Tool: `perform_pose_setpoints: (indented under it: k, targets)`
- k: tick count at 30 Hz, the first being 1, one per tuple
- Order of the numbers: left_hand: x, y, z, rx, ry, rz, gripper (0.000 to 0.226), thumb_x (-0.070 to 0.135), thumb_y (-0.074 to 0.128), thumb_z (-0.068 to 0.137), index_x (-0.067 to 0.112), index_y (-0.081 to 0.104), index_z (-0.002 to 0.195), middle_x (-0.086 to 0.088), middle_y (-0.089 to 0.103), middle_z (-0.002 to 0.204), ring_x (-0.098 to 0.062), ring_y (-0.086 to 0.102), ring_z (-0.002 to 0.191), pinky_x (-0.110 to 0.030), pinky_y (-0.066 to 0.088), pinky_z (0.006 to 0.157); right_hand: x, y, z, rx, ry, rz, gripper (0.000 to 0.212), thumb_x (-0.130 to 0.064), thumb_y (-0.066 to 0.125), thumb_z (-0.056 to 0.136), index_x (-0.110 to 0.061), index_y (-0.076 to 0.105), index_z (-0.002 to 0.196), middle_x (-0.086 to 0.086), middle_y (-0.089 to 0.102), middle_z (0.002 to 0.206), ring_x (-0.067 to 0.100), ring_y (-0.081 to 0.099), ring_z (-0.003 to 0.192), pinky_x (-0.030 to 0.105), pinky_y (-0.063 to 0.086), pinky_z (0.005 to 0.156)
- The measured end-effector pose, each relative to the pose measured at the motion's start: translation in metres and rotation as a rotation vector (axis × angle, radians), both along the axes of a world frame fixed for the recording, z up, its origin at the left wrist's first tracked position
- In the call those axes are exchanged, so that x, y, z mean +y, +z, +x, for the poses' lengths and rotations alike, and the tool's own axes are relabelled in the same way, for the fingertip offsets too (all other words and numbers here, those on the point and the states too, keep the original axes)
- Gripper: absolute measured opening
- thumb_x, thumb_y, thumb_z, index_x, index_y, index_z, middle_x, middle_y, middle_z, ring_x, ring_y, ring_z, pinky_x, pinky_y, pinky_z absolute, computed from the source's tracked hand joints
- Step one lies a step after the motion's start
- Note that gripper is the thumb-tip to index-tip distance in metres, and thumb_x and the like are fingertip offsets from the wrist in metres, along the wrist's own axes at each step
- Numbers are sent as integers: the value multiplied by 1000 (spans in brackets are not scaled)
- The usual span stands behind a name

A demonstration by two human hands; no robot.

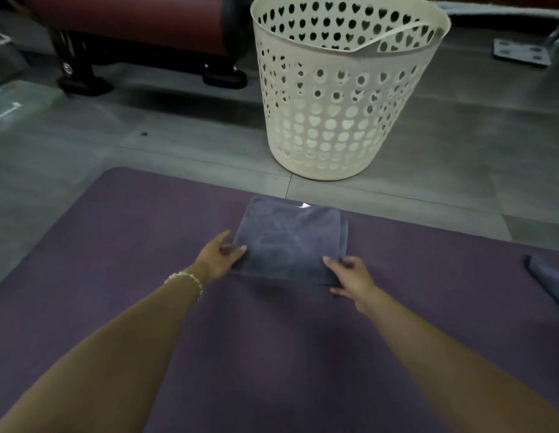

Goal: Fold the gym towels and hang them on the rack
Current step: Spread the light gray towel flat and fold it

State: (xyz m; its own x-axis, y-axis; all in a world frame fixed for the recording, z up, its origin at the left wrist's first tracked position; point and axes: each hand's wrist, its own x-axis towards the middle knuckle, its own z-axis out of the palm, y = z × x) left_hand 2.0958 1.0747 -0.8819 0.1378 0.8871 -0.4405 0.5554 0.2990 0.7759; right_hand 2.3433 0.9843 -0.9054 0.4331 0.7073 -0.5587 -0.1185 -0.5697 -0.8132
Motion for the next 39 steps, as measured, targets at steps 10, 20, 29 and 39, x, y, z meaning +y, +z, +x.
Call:
perform_pose_setpoints:
  k: [10, 20, 29, 39]
  targets:
    - [-27, -34, -4, 104, -46, 76, 55, 21, 62, 91, 16, 41, 142, -5, 56, 131, -18, 56, 112, -26, 40, 99, -21, -31, -1, 124, -131, 55, 16, -5, 69, 85, -9, 55, 92, 12, 62, 94, 16, 60, 67, 16, 55, 53]
    - [-48, 3, 1, 364, -205, 272, 56, 43, 54, 92, 16, 42, 141, -7, 47, 142, -27, 43, 130, -40, 37, 106, -59, 10, 40, -602, 514, -32, 51, -32, 57, 94, -14, 41, 139, 2, 50, 137, 21, 53, 121, 30, 41, 99]
    - [-101, 65, 120, 389, -430, 272, 67, 55, 53, 88, 16, 41, 141, -10, 49, 141, -31, 43, 130, -42, 39, 106, -180, 115, 178, -965, 574, -119, 64, -37, 54, 94, -25, 24, 149, -6, 19, 158, 17, 28, 142, 37, 32, 112]
    - [-207, 113, 311, 382, -750, 345, 65, 56, 40, 94, 17, 34, 145, -8, 43, 145, -28, 36, 135, -41, 35, 108, -366, 183, 328, -1001, 213, -217, 63, -26, 65, 89, -11, 36, 143, 8, 35, 150, 29, 37, 136, 40, 34, 108]
